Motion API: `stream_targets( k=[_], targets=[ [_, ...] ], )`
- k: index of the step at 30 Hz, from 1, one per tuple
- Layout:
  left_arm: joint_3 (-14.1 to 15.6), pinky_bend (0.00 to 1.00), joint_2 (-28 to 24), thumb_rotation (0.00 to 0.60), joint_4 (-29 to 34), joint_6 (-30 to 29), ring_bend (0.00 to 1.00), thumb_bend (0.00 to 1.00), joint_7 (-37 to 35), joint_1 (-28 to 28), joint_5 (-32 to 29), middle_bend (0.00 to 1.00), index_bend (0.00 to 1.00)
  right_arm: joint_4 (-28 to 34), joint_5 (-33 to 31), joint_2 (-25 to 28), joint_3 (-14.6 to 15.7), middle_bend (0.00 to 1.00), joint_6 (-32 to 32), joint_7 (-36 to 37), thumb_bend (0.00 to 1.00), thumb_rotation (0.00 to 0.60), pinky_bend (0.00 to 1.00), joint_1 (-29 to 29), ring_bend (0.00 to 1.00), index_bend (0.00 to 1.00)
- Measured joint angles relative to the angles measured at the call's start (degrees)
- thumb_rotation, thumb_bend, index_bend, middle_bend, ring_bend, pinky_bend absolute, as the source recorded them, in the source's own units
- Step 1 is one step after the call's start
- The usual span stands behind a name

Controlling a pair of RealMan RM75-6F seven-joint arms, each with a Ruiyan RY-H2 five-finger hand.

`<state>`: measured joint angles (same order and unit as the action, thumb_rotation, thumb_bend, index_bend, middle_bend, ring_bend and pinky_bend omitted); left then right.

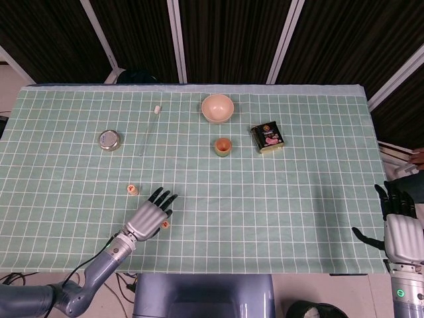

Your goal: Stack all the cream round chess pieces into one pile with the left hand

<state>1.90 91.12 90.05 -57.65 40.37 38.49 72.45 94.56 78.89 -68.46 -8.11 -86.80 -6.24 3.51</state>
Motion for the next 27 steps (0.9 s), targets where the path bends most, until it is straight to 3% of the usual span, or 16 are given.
stream_targets(
  k=[27],
  targets=[
    [0.06,0.00,1.81,0.600,-1.10,0.79,0.00,0.30,2.19,-0.01,-0.26,0.06,0.49,0.04,-0.23,0.02,-0.11,0.01,0.01,0.10,0.23,0.600,0.00,-0.01,0.00,0.09]
  ],
)
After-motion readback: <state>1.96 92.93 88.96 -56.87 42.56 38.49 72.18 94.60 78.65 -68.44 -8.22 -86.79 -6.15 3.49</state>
